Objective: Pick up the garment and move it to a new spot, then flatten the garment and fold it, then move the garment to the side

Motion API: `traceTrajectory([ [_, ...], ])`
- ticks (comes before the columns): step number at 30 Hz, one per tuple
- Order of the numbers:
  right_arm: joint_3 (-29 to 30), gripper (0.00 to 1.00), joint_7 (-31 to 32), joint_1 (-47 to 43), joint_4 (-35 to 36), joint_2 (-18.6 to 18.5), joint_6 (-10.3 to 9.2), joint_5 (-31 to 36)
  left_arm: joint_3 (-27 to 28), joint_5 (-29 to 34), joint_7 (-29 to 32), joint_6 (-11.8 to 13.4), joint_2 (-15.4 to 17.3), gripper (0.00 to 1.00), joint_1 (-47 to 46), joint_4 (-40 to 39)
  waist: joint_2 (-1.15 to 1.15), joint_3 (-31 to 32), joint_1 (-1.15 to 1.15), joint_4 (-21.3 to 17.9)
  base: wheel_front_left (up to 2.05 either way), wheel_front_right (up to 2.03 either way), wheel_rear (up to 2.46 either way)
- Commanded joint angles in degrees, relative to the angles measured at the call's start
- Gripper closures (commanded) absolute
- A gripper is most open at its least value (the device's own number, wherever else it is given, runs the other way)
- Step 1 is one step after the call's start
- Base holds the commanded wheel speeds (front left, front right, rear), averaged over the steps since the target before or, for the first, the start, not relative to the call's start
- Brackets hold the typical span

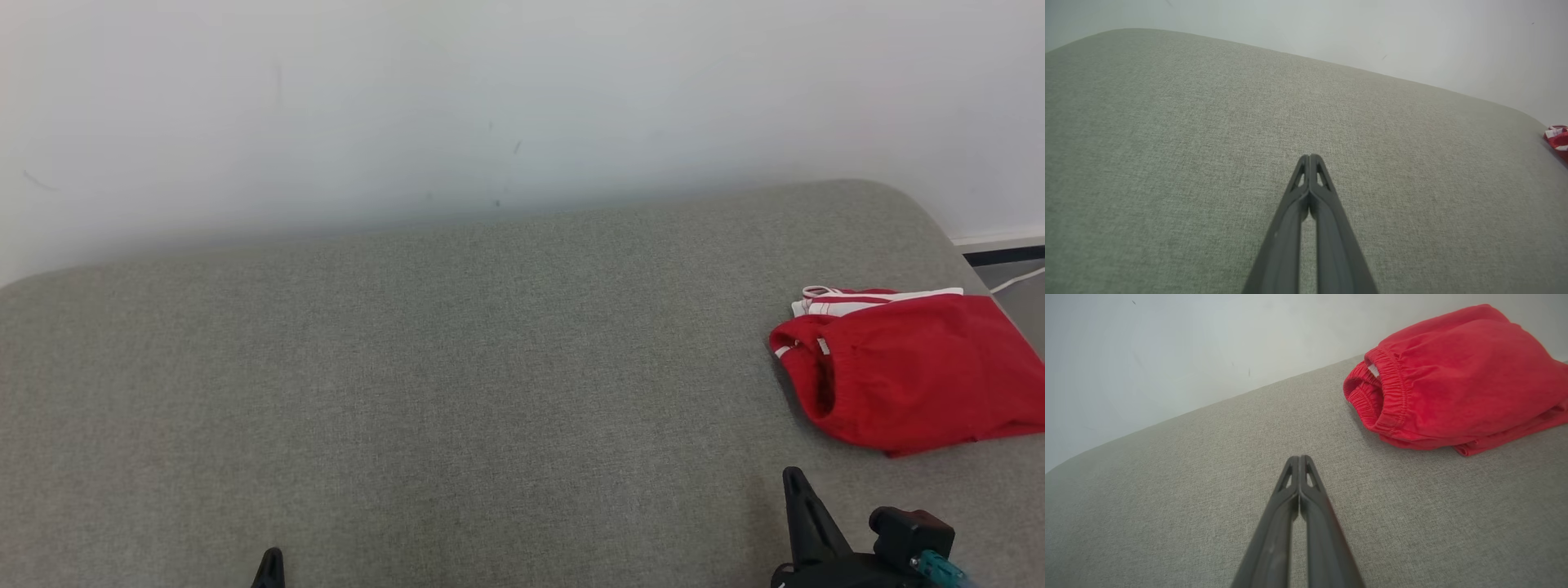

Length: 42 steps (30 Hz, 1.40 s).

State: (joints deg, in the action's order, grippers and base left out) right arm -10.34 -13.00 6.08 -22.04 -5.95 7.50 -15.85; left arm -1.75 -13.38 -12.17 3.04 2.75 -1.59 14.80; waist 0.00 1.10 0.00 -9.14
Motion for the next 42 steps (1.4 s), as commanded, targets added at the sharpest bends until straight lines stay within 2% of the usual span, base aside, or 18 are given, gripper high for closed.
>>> traceTrajectory([
  [1, 0.8, 1.00, 0.7, 1.3, 1.1, 0.0, 0.00, -3.4, 0.6, -3.5, 0.5, -0.5, 0.1, 1.00, -1.7, -0.6, 0.00, 0.0, 0.00, 0.2, 0.00, 0.00, 0.00],
  [20, 4.5, 1.00, 5.3, 2.0, 2.2, 0.5, 0.00, -22.1, 2.4, -22.6, 4.7, -3.1, 0.1, 1.00, -3.0, -0.4, 0.00, -0.3, 0.00, 1.7, 0.00, 0.00, 0.00],
  [42, 8.2, 1.00, 9.7, 2.4, 3.1, 1.1, 0.00, -39.3, 4.4, -40.3, 9.0, -5.5, 0.1, 1.00, -4.2, 0.2, 0.00, -0.5, 0.00, 3.4, 0.00, 0.00, 0.00],
])
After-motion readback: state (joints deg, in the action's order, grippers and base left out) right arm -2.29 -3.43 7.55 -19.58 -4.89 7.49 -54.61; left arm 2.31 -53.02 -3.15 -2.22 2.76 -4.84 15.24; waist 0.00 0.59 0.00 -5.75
